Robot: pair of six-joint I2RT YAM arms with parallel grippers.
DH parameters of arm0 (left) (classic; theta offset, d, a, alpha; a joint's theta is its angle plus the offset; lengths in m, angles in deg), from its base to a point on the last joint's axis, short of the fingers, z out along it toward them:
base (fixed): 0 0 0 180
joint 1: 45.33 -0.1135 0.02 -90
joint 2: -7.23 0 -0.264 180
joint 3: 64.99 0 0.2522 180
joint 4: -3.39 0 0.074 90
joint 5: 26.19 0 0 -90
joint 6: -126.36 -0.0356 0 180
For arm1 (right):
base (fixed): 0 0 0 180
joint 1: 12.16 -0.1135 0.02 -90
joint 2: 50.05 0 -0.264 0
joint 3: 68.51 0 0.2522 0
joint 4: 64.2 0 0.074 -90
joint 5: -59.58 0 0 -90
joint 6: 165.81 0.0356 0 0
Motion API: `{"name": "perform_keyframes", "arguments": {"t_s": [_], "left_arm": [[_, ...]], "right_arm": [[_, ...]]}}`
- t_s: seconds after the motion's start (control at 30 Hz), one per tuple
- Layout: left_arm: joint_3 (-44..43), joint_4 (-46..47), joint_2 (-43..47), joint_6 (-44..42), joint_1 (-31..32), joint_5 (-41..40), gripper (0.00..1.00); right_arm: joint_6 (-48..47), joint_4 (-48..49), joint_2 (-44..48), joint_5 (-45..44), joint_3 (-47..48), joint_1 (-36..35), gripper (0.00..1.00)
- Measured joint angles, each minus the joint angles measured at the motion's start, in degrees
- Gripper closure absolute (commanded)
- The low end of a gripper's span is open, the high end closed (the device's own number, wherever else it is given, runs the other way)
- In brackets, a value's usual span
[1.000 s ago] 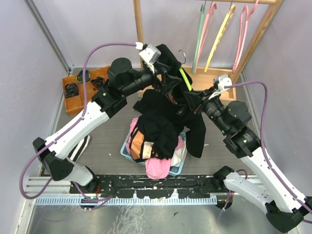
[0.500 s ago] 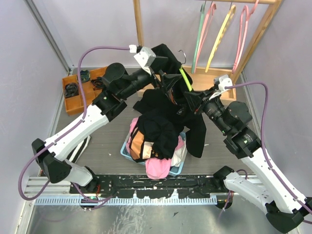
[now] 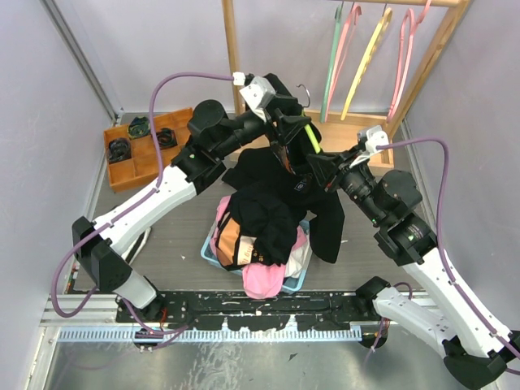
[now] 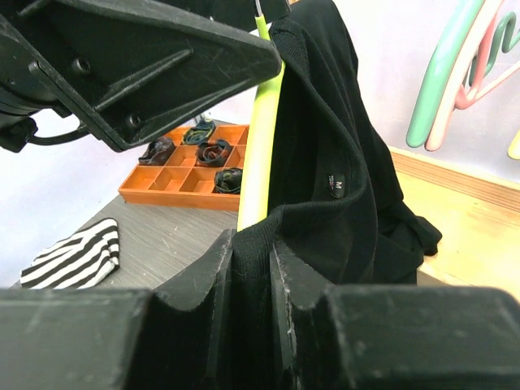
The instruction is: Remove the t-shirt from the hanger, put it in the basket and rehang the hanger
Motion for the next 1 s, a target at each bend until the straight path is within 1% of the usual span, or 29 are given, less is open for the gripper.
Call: {"name": "perform_keyframes", "arguments": {"t_s": [0.07,0.27,0.47,0.53,0.63,0.73,0.8,0.83,0.87,0.9,0.93,0.97,1.0], "left_arm": [[0.00,0.87,-0.04,0.02,0.00,0.55,0.45],[0.00,2.54,-0.07,0.09,0.00,1.99,0.65],[0.00,2.64,-0.39,0.02,0.00,3.37,0.70],[0.00,2.64,-0.63,0.02,0.00,3.67,0.74],[0.00,2.62,-1.05,0.07,0.00,4.02,0.84],[-0.24,2.62,-1.53,0.07,-0.02,4.02,0.99],[-0.24,2.60,-1.57,0.35,-0.07,4.07,1.00],[-0.26,2.60,-1.57,0.50,-0.07,4.02,1.00],[-0.37,2.56,-1.57,0.68,-0.07,3.96,1.00],[-0.44,2.49,-1.57,0.98,-0.04,3.65,1.00],[-0.70,2.08,-1.57,1.49,-0.02,3.04,1.00],[-0.87,1.66,-1.57,1.79,0.00,2.40,1.00],[-1.22,0.79,-1.57,2.14,0.09,1.40,1.00]], "right_arm": [[0.00,0.00,0.00,0.26,0.00,0.00,0.99],[0.04,0.00,0.00,0.81,0.00,0.00,0.99],[0.07,0.00,0.00,1.20,0.00,0.00,0.99],[0.07,0.00,0.00,1.36,0.00,0.00,0.99],[0.07,0.00,0.00,1.55,0.00,0.00,0.99],[0.07,-0.39,0.00,1.49,0.00,0.00,0.99],[0.07,-0.55,-0.02,1.42,0.00,0.00,0.99],[0.07,-0.55,0.00,1.42,0.00,0.00,0.95],[0.07,-0.55,-0.02,1.42,0.02,0.00,0.84],[0.07,-0.50,0.00,1.40,0.02,0.00,0.70],[0.07,-0.46,-0.02,1.31,0.02,0.00,0.58],[0.04,-0.44,-0.04,1.22,0.04,0.00,0.50],[0.17,-0.42,-0.07,1.22,0.15,0.00,0.45]]}}
